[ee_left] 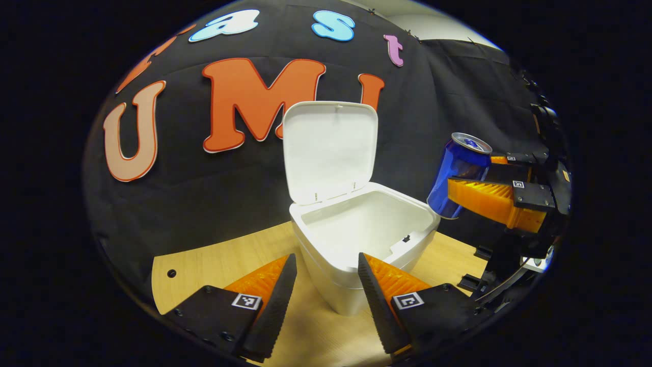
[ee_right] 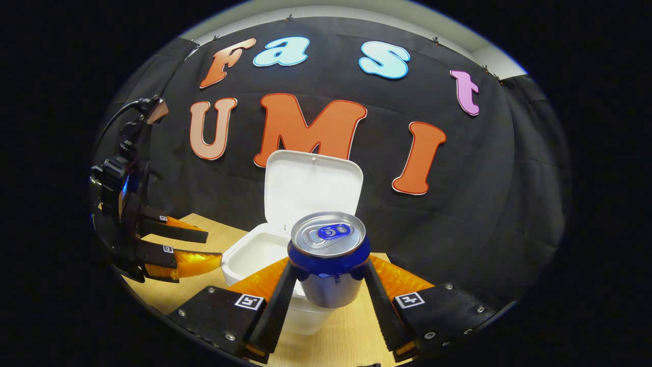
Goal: Press the lid of the desktop garbage bin to open it, pick up the crumpled paper on the desktop and throw it into the bin, then pick up the pop can on the desktop and drop it into the bin, and finally close the garbage bin lid.
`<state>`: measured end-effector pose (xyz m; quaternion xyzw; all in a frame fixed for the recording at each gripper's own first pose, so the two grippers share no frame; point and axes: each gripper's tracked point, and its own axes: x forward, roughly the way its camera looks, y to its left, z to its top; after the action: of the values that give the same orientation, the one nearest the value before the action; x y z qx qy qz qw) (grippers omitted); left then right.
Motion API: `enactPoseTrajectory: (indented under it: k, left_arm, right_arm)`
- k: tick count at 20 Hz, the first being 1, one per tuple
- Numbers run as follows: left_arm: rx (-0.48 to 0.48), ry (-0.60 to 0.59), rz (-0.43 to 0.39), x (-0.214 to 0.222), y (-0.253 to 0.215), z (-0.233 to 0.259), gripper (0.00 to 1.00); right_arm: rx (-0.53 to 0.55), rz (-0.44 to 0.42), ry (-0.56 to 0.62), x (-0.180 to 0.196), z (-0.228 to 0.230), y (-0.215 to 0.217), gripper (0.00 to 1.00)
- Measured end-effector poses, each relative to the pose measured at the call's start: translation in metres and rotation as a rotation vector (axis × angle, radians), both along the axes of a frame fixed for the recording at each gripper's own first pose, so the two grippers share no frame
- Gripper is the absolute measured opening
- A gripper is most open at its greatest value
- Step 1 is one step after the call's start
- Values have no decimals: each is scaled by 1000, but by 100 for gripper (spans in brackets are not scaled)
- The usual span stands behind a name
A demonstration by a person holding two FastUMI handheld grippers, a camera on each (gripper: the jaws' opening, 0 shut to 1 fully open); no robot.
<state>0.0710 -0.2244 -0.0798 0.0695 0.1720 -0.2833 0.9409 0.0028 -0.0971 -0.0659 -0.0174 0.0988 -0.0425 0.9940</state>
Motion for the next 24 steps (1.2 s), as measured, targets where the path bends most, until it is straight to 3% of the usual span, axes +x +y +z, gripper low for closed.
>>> enactPoseTrajectory:
  k: [1, 3, 9, 12, 13, 16, 20, 24]
  left_arm:
    - [1, 10, 23, 0, 8, -3, 88]
    - [-2, 17, 64, 0, 23, -4, 91]
    - [53, 36, 182, -4, 71, -23, 87]
    - [50, 37, 245, -8, 92, -25, 91]
    - [50, 40, 257, -10, 96, -25, 87]
    - [65, 42, 288, -16, 109, -29, 91]
    - [72, 46, 334, -24, 124, -32, 87]
    - [61, 52, 360, -27, 131, -34, 91]
  right_arm:
    - [2, 10, -1, 5, 1, 2, 78]
    - [0, 25, -7, 12, 0, 5, 78]
    - [-9, 90, -7, 33, -5, 19, 78]
    - [-8, 106, 10, 39, -14, 18, 78]
    - [-5, 108, 20, 41, -18, 18, 78]
    - [8, 120, 44, 42, -29, 19, 78]
    - [4, 125, 64, 43, -42, 18, 78]
    - [20, 131, 106, 44, -58, 18, 78]
